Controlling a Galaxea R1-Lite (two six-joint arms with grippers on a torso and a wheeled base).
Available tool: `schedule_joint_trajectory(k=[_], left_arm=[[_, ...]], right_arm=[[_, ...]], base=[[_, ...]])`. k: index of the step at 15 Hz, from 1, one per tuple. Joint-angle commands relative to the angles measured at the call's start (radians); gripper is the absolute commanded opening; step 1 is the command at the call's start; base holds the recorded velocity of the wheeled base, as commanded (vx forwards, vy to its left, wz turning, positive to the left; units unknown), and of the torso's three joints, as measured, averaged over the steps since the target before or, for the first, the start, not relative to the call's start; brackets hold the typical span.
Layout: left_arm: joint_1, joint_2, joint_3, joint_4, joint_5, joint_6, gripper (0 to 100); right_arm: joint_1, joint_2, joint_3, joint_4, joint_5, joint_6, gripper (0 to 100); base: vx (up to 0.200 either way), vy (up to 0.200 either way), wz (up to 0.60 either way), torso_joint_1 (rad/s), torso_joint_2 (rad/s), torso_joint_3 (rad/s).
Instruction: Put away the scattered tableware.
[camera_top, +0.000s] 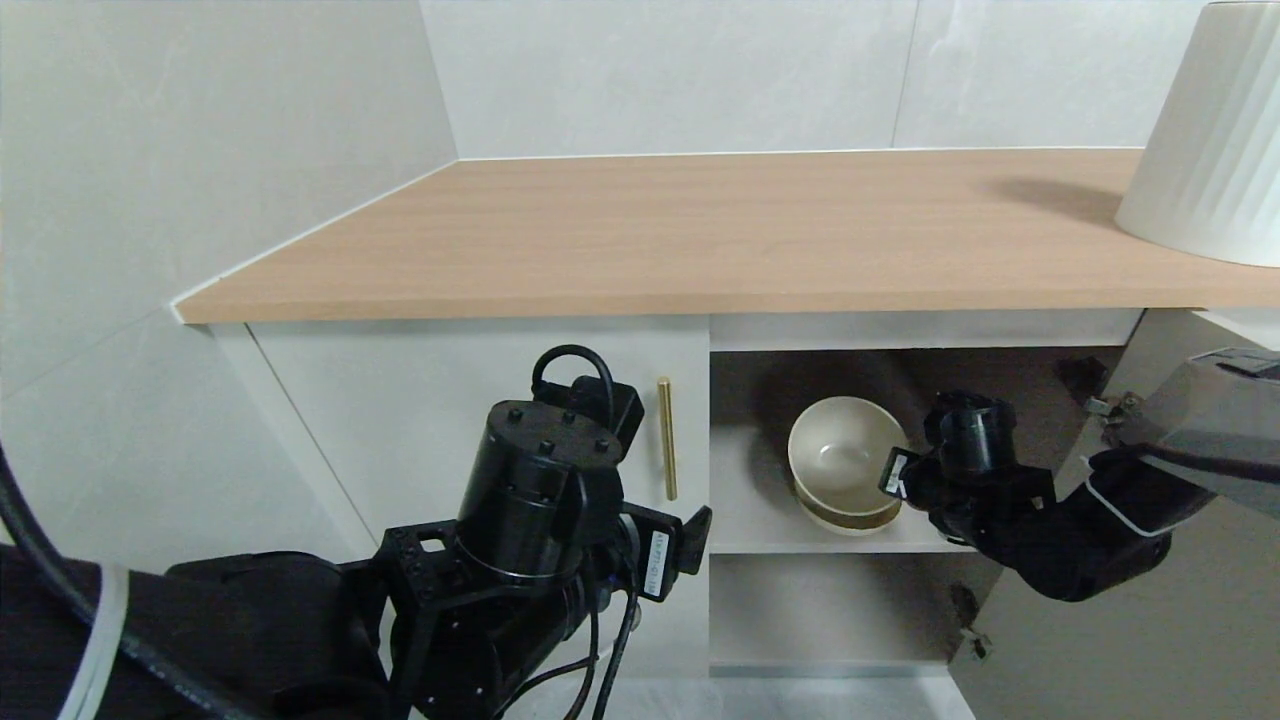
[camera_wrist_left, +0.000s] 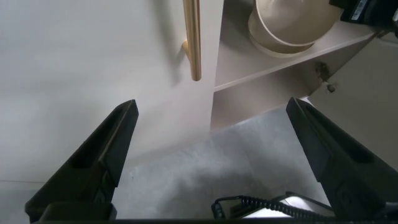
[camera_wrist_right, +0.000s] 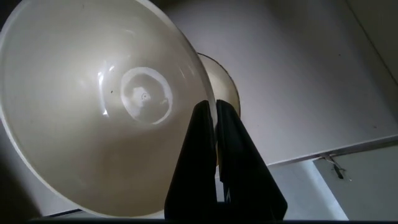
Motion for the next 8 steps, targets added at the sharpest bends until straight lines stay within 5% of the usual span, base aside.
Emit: schedule_joint_trajectory(k=[1, 8], left_arm=[[0.000, 0.000, 0.000, 0.000, 0.001, 0.000, 100], [0.002, 0.000, 0.000, 0.000, 0.001, 0.000, 100]], right_arm=[[-0.008, 0.020, -0.006, 0.000, -0.003, -0.001, 0], [-0.014, 0.048, -0.016, -0.002, -0.009, -0.001, 0]], base=[[0.000, 0.000, 0.00, 0.000, 0.00, 0.000], [0.000, 0.000, 0.00, 0.000, 0.00, 0.000]])
